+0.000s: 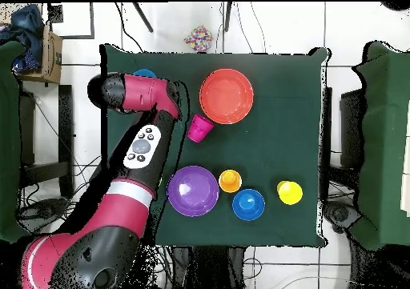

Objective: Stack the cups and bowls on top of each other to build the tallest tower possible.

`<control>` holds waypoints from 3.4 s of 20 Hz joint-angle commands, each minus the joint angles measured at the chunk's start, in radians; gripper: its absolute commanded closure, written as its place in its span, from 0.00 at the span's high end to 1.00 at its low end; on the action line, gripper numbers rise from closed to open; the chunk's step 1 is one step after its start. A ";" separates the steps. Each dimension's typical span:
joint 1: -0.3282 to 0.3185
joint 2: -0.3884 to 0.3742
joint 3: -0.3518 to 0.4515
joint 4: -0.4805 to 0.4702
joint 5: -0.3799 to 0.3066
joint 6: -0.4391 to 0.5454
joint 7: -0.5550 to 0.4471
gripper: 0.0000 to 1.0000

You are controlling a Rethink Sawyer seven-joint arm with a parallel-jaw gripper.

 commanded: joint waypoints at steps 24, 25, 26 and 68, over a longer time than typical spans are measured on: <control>0.013 -0.214 0.101 0.238 -0.044 -0.010 0.099 0.00; 0.012 -0.217 0.101 0.240 -0.047 -0.007 0.093 0.00; 0.010 -0.220 0.103 0.241 -0.049 -0.003 0.088 0.00; -0.199 -0.482 0.398 0.603 -0.031 -0.132 0.013 0.00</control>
